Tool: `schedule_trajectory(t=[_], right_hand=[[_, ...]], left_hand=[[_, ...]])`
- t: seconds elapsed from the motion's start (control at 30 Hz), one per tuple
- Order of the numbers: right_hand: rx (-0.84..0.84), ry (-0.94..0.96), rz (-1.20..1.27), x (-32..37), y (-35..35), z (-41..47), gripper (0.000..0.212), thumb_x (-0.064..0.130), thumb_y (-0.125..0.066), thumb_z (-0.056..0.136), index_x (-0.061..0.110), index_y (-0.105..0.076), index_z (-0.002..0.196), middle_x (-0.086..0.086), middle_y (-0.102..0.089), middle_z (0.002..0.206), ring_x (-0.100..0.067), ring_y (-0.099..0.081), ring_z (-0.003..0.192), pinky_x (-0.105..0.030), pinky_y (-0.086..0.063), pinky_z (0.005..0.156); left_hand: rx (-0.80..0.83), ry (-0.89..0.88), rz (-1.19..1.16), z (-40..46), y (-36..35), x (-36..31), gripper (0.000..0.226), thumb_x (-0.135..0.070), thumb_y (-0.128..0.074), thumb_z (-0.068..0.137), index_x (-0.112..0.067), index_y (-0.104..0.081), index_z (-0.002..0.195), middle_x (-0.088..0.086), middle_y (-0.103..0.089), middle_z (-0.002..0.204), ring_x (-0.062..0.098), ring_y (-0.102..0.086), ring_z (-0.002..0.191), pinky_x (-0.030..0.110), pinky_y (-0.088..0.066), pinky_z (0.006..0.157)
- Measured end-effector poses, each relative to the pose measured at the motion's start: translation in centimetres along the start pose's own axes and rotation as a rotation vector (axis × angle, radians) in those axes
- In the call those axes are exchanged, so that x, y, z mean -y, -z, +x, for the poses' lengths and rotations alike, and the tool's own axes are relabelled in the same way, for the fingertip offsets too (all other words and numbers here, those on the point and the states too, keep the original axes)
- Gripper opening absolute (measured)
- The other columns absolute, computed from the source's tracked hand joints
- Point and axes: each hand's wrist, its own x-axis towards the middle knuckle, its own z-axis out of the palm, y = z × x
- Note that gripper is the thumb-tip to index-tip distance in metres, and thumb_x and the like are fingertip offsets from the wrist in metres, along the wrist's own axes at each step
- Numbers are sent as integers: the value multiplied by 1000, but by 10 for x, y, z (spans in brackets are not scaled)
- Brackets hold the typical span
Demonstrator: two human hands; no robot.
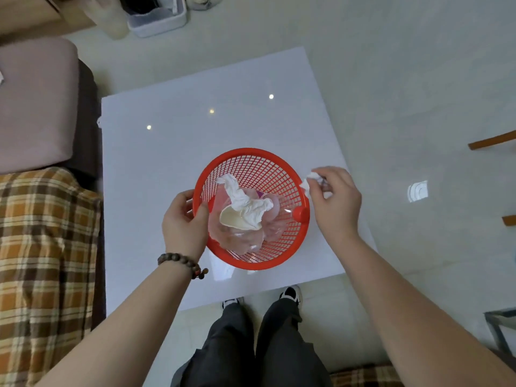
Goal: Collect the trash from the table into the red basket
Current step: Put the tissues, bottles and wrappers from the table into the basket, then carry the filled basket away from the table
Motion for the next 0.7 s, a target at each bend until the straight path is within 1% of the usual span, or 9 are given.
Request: schedule_trajectory(t=[0.07,0.17,0.23,0.33,0.4,0.47,0.57,0.63,0.7], right_hand=[[-14,101,43,41,10,15,15,16,-64,85,16,-68,99,3,-63,106,-11,-61,89,-13,-46,76],[44,198,51,88,19,27,17,14,-64,84,13,-69,100,0,-64,107,-14,-61,93,-20,-47,81],[103,219,3,107,20,29,19,14,-64,86,12,-69,104,-2,-65,111,-16,-61,99,-20,-45,85],[215,213,-100,127,19,24,32,15,-60,88,13,-64,120,-5,-60,127,-20,-54,118,-29,-41,101],[238,209,-120,138,21,18,37,15,-60,88,16,-60,125,-4,-57,132,-19,-50,124,-29,-37,105],[201,205,-100,148,25,11,37,16,-61,88,17,-60,125,-2,-57,132,-18,-50,124,-26,-36,104],[78,179,-112,151,36,-3,38,23,-63,88,21,-59,126,-3,-53,135,-18,-45,128,-22,-31,104],[1,80,-125,144,46,-18,46,33,-63,88,26,-52,132,-3,-44,144,-17,-36,134,-23,-26,104],[-28,-91,-95,133,53,-37,58,41,-61,87,27,-41,140,-2,-33,151,-17,-29,139,-28,-26,107]], left_hand=[[13,-40,-44,-3,3,-17,13,-24,-59,90,-27,-60,102,-4,-68,94,15,-66,84,37,-57,71],[32,-104,-111,-9,12,-42,12,-24,-59,89,-29,-60,99,-10,-67,91,16,-66,85,34,-56,69],[58,-136,-155,-11,21,-56,11,-24,-60,89,-33,-59,95,-12,-67,89,16,-67,84,36,-56,70],[85,-178,-210,-14,37,-67,17,-23,-61,88,-39,-58,88,-11,-68,88,14,-67,81,39,-57,72],[89,-177,-249,-14,48,-69,17,-22,-62,87,-39,-60,87,-9,-69,88,15,-68,81,40,-57,72],[92,-166,-275,-13,58,-69,16,-22,-61,86,-38,-61,87,-8,-69,87,15,-68,79,40,-57,71],[98,-159,-288,-9,68,-66,13,-22,-60,87,-34,-62,92,-9,-69,86,14,-68,77,36,-57,66],[105,-162,-290,-6,72,-64,12,-22,-59,88,-31,-63,96,-10,-68,86,13,-68,77,33,-56,64],[120,-168,-285,-4,73,-63,12,-22,-59,89,-30,-62,97,-11,-67,85,11,-66,78,33,-56,65]])
